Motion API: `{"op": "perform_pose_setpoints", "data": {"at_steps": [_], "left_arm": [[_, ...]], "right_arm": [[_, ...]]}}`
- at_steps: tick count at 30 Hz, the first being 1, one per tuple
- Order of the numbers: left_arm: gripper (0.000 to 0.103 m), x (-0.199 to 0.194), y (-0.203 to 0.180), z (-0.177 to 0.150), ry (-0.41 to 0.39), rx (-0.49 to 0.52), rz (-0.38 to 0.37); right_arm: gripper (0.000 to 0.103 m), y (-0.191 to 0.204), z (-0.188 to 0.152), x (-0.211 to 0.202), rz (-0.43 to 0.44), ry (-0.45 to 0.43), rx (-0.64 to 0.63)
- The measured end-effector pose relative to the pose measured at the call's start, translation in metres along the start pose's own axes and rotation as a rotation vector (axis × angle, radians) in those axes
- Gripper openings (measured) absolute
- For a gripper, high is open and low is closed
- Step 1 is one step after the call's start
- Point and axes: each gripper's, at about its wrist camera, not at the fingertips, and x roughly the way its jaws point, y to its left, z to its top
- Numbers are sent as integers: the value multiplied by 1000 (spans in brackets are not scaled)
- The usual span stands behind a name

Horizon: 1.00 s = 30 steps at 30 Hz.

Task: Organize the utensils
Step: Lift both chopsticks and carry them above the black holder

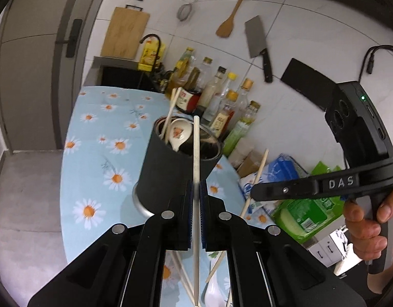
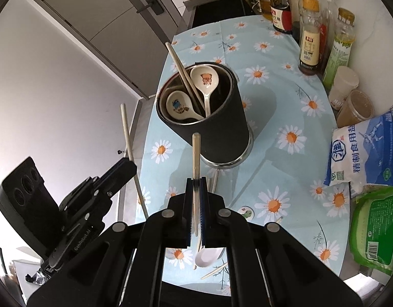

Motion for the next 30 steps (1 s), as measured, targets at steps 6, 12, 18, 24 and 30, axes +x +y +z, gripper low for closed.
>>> {"op": "perform_pose_setpoints", "data": {"at_steps": [6, 12, 18, 24, 30], "left_arm": [[4, 1, -6, 13, -41, 46, -33], [4, -6, -13, 29, -112, 98, -17], [4, -20, -14, 50, -203, 130, -34], [4, -21, -16, 72, -251, 188, -85], [4, -10, -12, 88, -293, 202, -133]], "right_arm": [[6, 6, 8, -11, -15, -45, -2], [6, 16, 24, -24, -26, -103, -17], [6, 29, 37, -45, -48, -189, -33], [6, 31, 50, -56, -46, -229, -20], [6, 31, 67, -69, -68, -273, -11]]}}
